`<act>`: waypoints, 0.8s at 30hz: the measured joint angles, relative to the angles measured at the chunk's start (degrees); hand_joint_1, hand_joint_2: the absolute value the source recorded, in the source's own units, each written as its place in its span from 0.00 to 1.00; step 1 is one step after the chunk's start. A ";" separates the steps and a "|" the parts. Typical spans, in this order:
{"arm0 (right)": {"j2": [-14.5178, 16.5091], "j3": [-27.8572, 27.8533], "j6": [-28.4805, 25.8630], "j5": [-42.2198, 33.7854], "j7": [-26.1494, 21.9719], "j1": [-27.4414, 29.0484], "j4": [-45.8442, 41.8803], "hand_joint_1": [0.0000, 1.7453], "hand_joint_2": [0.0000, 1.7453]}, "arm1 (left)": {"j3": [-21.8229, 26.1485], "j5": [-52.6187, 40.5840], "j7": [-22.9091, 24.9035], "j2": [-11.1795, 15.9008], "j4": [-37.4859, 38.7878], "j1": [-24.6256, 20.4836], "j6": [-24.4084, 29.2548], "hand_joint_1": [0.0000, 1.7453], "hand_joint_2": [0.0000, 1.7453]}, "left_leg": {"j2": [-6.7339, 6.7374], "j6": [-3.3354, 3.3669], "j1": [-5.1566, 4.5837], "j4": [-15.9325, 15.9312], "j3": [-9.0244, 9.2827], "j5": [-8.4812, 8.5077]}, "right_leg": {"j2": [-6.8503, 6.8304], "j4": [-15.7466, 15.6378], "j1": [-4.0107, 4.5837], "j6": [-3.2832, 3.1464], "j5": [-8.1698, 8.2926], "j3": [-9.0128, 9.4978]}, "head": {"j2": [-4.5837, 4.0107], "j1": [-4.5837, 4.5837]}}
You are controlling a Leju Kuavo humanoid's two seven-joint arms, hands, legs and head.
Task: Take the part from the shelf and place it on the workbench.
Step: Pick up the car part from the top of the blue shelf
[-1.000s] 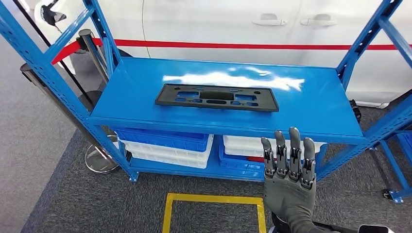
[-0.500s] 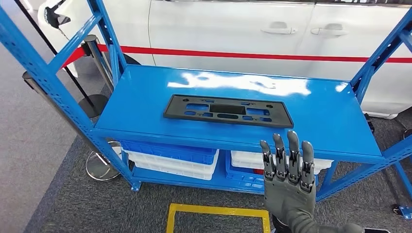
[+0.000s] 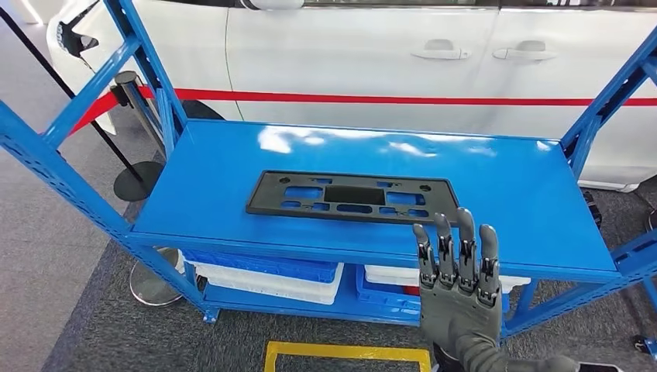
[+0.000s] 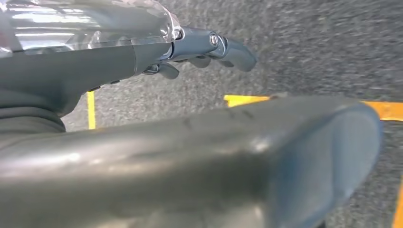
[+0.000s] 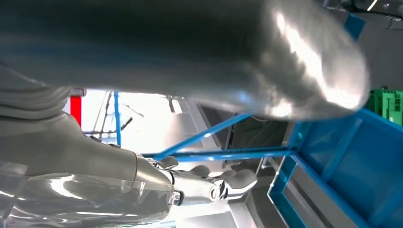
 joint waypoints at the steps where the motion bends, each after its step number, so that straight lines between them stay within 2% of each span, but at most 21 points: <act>1: 0.00 0.00 0.04 -0.01 0.00 0.00 0.01 0.00 0.00 | 0.00 0.01 -0.02 0.00 0.04 -0.03 -0.04 0.00 0.00 | 0.02 0.44 -0.18 -0.03 -0.11 -0.14 | -0.05 -0.03 0.03 0.31 -0.16 0.01 | 0.00 -0.01; 4: 0.00 0.00 0.12 -0.02 -0.01 -0.01 -0.04 0.00 0.00 | 0.00 -0.05 -0.16 -0.05 0.06 -0.03 0.07 0.00 0.00 | 0.08 1.62 0.00 -0.72 0.22 0.57 | -0.10 0.35 0.08 1.23 -1.00 0.08 | 0.00 0.01; 5: -0.01 0.00 0.14 -0.03 -0.01 -0.01 -0.07 0.00 0.00 | 0.00 -0.12 -0.24 -0.07 0.06 -0.04 0.19 0.00 0.00 | 0.13 1.94 0.14 -1.05 0.44 0.66 | -0.12 1.73 0.06 1.50 -1.91 -0.49 | 0.00 0.07; 6: -0.01 0.00 0.15 -0.03 -0.01 0.01 -0.07 0.00 0.00 | 0.00 -0.19 -0.32 -0.08 0.06 -0.07 0.32 0.00 0.00 | 0.17 2.21 0.22 -1.28 0.62 0.69 | -0.13 4.35 -0.02 1.76 -3.34 -1.78 | 0.00 0.13; 8: -0.01 -0.01 0.17 -0.02 -0.01 0.06 -0.06 0.00 0.00 | 0.00 -0.28 -0.42 -0.04 0.06 -0.13 0.51 0.00 0.00 | 0.17 2.60 0.15 -1.34 0.73 0.52 | -0.16 11.85 -0.13 2.14 -6.43 -5.91 | 0.00 0.21; 9: -0.02 -0.01 0.17 -0.01 -0.01 0.10 -0.05 0.00 0.00 | 0.00 -0.36 -0.44 -0.04 0.06 -0.13 0.54 0.00 0.00 | 0.16 2.65 0.12 -1.32 0.78 0.41 | -0.16 14.80 -0.19 2.26 -7.06 -7.78 | 0.00 0.21; 10: -0.02 -0.02 0.17 -0.01 -0.01 0.12 -0.04 0.00 0.00 | 0.00 -0.46 -0.44 -0.04 0.06 -0.10 0.54 0.00 0.00 | 0.14 2.66 0.10 -1.30 0.89 0.28 | -0.16 15.93 -0.25 2.31 -6.61 -8.80 | 0.00 0.21; 11: -0.03 -0.02 0.27 -0.15 -0.01 0.12 -0.04 0.00 0.00 | 0.00 -0.59 -0.44 -0.04 0.06 -0.07 0.54 0.00 0.00 | 0.10 2.60 0.09 -1.26 1.10 0.12 | -0.17 14.72 -0.31 2.29 -4.93 -8.65 | 0.00 0.21; 13: -0.03 -0.02 1.21 -1.27 -0.01 0.08 -0.03 0.00 0.00 | -0.01 -0.86 -0.38 -0.07 0.06 -0.06 0.54 0.00 0.00 | 0.01 2.33 0.07 -1.15 1.58 -0.27 | -0.26 7.58 -0.37 1.99 -0.44 -5.74 | 0.00 0.22; 14: -0.03 -0.04 2.13 -2.34 -0.01 0.03 -0.02 0.00 0.00 | -0.01 -0.98 -0.33 -0.07 0.07 -0.11 0.55 0.00 0.00 | -0.04 2.08 -0.03 -1.02 1.72 -0.50 | -0.31 4.00 -0.28 1.77 1.10 -4.21 | 0.00 0.21; 15: -0.02 -0.10 3.14 -3.50 -0.01 0.00 0.01 0.00 0.00 | -0.02 -1.09 -0.24 -0.07 0.07 -0.15 0.58 0.00 0.00 | -0.07 1.80 -0.12 -0.96 1.77 -0.64 | -0.33 1.76 -0.17 1.56 1.77 -3.31 | 0.00 0.19; 18: 0.13 -0.84 5.47 -5.72 -0.02 0.00 0.08 0.00 0.00 | -0.02 -1.20 -0.01 -0.03 0.07 -0.23 0.74 0.00 0.00 | -0.03 0.85 -0.26 -1.09 1.82 -0.77 | -0.17 0.34 -0.06 0.89 1.94 -2.97 | 0.00 0.15; 20: 0.33 -1.43 6.25 -6.04 -0.01 -0.02 0.10 0.00 0.00 | -0.02 -1.20 0.08 0.03 0.06 -0.27 0.85 0.00 0.00 | -0.01 0.21 -0.16 0.32 1.30 -1.86 | -0.23 -0.06 -0.31 0.27 2.15 -2.76 | 0.00 0.14; 21: 0.45 -1.58 6.46 -6.05 -0.01 -0.01 0.13 0.00 0.00 | -0.02 -1.19 0.10 0.06 0.06 -0.28 0.89 0.00 0.00 | -0.02 -0.08 -0.07 2.70 0.24 -3.29 | -0.32 -0.22 -0.41 -0.01 2.19 -2.66 | 0.00 0.12; 23: 0.58 -1.84 6.67 -5.68 -0.01 0.01 0.29 0.00 0.00 | -0.02 -1.18 0.06 0.08 0.07 -0.22 0.91 0.00 0.00 | -0.01 -0.55 0.11 10.12 -3.22 -6.91 | -0.44 -0.24 -0.37 -0.36 2.11 -2.63 | 0.00 0.09; 24: 0.62 -1.99 6.70 -5.34 -0.01 0.04 0.42 0.00 0.00 | -0.02 -1.17 -0.02 0.09 0.07 -0.15 0.91 0.00 0.00 | -0.01 -0.72 0.19 13.46 -4.85 -8.06 | -0.46 -0.21 -0.34 -0.42 2.07 -2.62 | 0.00 0.09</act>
